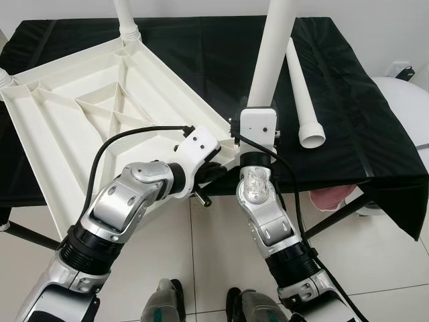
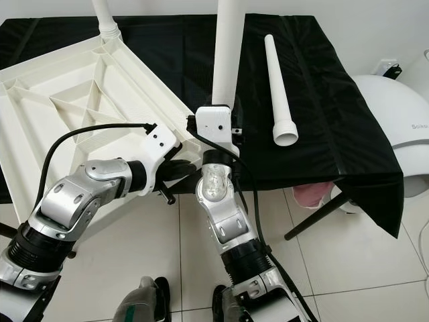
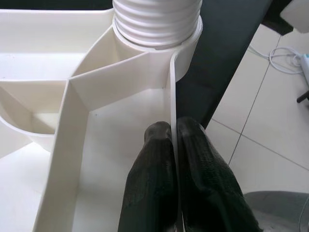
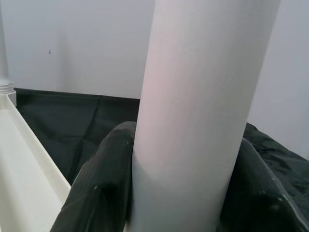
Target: Building children table
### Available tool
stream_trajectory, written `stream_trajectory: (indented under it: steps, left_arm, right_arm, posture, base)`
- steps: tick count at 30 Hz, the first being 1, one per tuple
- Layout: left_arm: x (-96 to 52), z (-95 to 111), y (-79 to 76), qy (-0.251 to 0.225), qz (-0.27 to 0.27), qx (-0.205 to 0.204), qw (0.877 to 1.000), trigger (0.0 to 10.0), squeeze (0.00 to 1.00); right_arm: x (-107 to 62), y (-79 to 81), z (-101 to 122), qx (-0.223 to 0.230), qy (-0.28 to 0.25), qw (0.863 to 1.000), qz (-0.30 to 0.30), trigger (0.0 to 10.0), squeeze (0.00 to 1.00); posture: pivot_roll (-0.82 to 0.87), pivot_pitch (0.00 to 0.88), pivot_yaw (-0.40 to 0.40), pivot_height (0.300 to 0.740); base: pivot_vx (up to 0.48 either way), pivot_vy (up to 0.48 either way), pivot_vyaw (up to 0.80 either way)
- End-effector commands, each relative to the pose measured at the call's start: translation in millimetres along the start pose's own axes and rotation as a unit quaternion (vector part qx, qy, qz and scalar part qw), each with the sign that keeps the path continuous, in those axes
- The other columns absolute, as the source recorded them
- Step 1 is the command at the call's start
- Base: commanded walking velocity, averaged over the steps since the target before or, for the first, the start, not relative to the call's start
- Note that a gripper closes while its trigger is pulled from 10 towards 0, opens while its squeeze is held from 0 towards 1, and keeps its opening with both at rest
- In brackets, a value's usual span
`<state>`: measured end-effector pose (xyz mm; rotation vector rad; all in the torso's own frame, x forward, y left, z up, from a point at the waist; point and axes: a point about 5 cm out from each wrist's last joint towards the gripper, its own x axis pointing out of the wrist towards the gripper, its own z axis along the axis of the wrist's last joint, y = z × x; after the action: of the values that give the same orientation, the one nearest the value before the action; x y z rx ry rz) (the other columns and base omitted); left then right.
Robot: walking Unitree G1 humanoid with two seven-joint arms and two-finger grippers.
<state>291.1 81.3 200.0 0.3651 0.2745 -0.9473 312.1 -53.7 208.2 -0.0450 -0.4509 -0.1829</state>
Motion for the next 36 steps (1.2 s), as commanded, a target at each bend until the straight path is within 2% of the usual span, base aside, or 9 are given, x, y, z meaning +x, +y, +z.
stream_trajectory:
  steps: [1, 12, 32, 33, 34, 35, 36]
  left_arm:
    - [-10.7, -9, 4.2, 0.028, 0.009, 0.011, 1.0, 10.0, 0.0]
    - [-5.5, -21, 7.7, 0.071, 0.031, 0.034, 0.996, 10.0, 0.0]
    - [-9.4, -21, 18.8, 0.073, 0.061, 0.027, 0.995, 10.0, 0.0]
    - [-9.7, -21, 19.3, 0.072, 0.061, 0.029, 0.995, 10.0, 0.06]
    - [-9.7, -21, 19.3, 0.072, 0.061, 0.029, 0.995, 10.0, 0.06]
    - [-9.9, -21, 19.8, 0.071, 0.061, 0.029, 0.995, 10.0, 0.36]
    - [-10.1, -20, 20.0, 0.071, 0.061, 0.029, 0.995, 10.0, 0.57]
  right_arm:
    - [-6.6, -39.7, -41, -0.052, 0.088, 0.99, -0.098, 10.0, 0.0]
    - [-14.5, -41.4, -49, -0.029, 0.086, 0.992, -0.082, 10.0, 0.0]
    - [-22.5, -41.4, -60, -0.027, 0.083, 0.994, -0.069, 10.0, 0.0]
    - [-22.5, -41.3, -61, -0.027, 0.083, 0.994, -0.069, 10.0, 0.0]
    - [-22.5, -41.3, -61, -0.027, 0.083, 0.994, -0.069, 10.0, 0.0]
    - [-22.4, -41.2, -61, -0.028, 0.082, 0.994, -0.07, 10.0, 0.0]
    - [-22.4, -41.3, -61, -0.027, 0.082, 0.994, -0.07, 10.0, 0.0]
  posture:
    - [-0.04, 0.212, -0.011, 0.74]
    - [-0.05, 0.215, -0.006, 0.74]
    - [-0.04, 0.219, -0.005, 0.74]
    - [-0.04, 0.219, -0.005, 0.74]
    - [-0.04, 0.219, -0.005, 0.74]
    - [-0.04, 0.219, -0.005, 0.74]
    - [-0.04, 0.219, -0.005, 0.74]
  base:
    - [0.0, 0.0, 0.0]
    - [0.0, 0.0, 0.0]
    - [0.0, 0.0, 0.0]
    - [0.0, 0.0, 0.0]
    - [0.0, 0.0, 0.0]
    - [0.0, 0.0, 0.0]
    - [0.0, 0.0, 0.0]
